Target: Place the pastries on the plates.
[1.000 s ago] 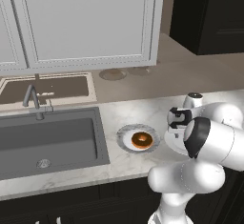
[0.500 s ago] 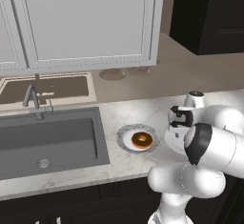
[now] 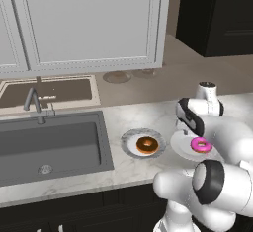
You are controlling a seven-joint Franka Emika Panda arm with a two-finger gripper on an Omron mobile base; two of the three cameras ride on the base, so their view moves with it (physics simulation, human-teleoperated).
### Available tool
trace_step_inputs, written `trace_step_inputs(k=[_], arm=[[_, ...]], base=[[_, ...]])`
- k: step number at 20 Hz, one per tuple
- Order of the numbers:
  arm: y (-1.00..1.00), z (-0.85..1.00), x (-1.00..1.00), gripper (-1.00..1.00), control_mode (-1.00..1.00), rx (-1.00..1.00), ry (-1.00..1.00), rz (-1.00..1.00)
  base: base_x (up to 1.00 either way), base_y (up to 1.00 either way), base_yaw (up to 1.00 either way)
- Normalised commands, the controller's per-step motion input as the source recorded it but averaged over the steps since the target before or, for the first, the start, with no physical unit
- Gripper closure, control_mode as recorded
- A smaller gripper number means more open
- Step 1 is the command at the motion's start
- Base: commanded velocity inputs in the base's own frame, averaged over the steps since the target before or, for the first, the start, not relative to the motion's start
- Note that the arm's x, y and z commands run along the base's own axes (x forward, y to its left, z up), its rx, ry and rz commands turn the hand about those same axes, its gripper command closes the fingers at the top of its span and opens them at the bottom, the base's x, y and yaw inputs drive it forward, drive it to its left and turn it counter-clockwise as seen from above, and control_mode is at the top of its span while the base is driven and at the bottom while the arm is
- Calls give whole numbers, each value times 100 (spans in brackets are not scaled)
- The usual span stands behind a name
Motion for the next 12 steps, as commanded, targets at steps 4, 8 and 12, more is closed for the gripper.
trace_step_inputs(k=[4, 8, 12], arm=[[15, 55, -79, -100, -100, 0, 1, 0], [27, 24, -68, -100, -100, 0, -1, 0], [46, 1, -58, -100, -100, -1, -4, 3]], base=[[0, 0, 0], [0, 0, 0], [0, 0, 0]])
